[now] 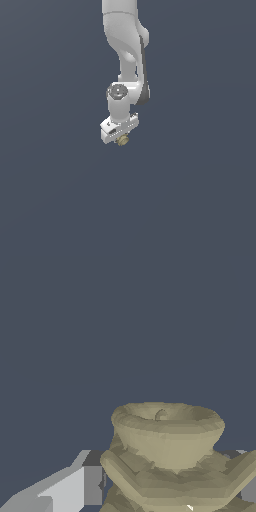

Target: Pick up the object and move it to a goal position.

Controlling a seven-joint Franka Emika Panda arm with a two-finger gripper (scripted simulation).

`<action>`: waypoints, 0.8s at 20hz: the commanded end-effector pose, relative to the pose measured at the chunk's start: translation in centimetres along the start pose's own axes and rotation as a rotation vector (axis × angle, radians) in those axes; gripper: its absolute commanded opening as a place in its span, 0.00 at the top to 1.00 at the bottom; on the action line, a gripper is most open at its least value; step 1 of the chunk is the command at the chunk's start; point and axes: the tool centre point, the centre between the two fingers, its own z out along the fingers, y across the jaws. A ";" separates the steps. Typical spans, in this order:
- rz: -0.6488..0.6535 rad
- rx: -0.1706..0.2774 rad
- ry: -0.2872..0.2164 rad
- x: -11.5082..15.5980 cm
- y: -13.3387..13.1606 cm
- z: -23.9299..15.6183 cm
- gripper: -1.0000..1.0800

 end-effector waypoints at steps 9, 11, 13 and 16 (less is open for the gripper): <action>-0.001 0.000 0.000 7.2 -9.2 -0.7 1.00; -0.001 0.000 0.000 8.8 -11.1 -0.9 1.00; -0.001 0.000 0.000 10.2 -12.9 -1.0 1.00; -0.001 0.001 -0.001 12.1 -15.1 -1.2 1.00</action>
